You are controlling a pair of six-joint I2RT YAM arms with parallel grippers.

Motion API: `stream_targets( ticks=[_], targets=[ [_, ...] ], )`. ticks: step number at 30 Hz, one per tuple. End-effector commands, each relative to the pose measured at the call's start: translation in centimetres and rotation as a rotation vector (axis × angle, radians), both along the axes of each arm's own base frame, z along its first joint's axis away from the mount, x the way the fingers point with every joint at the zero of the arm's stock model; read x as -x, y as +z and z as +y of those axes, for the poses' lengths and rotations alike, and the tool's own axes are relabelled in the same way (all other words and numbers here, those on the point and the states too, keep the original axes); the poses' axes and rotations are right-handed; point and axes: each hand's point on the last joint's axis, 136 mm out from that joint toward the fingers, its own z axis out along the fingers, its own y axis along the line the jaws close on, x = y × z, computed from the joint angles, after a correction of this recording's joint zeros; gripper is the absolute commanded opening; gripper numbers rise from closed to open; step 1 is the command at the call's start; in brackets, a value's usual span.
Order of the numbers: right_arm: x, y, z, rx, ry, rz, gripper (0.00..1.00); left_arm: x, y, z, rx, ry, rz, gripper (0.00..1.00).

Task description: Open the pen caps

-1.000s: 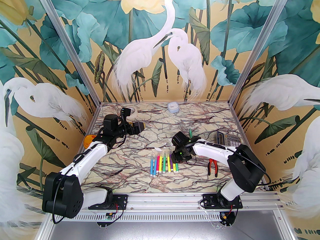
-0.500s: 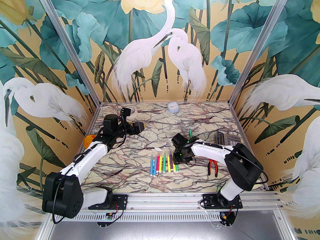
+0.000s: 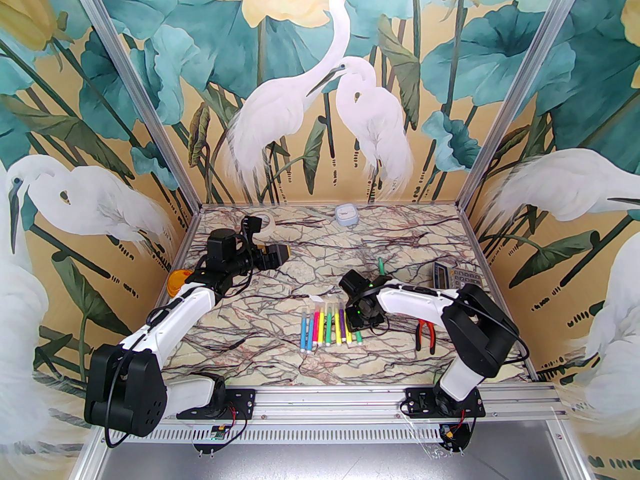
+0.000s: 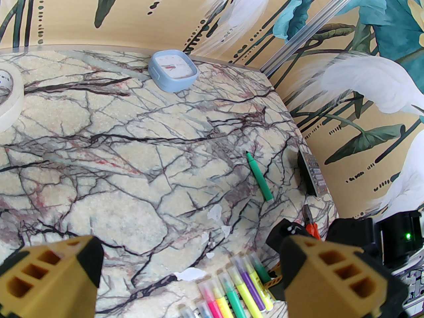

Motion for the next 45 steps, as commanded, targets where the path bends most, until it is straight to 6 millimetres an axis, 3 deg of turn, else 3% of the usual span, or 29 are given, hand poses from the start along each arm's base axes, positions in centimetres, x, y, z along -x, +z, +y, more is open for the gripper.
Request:
stream_targets(
  ticks=[1, 14, 23, 38, 45],
  targets=[
    [-0.3, -0.3, -1.0, 0.095, -0.011, -0.015, 0.33, 0.4, -0.2, 0.2, -0.012, -0.005, -0.008, 0.93],
    [-0.5, -1.2, -1.1, 0.145, -0.018, -0.031, 0.25, -0.1, -0.8, 1.0, -0.034, 0.053, 0.007, 0.93],
    [-0.8, -1.0, -1.2, 0.144, -0.019, -0.057, 0.17, -0.1, -0.7, 0.5, -0.009, 0.029, 0.010, 0.94],
    [-3.0, 4.5, 1.6, -0.125, 0.014, -0.203, 0.11, 0.8, 0.1, -2.4, 0.129, -0.130, 0.027, 0.91],
    [-4.2, 8.6, 3.3, -0.345, 0.054, -0.314, 0.10, 1.8, 0.8, -5.2, 0.189, -0.249, 0.032, 0.90]
  ],
)
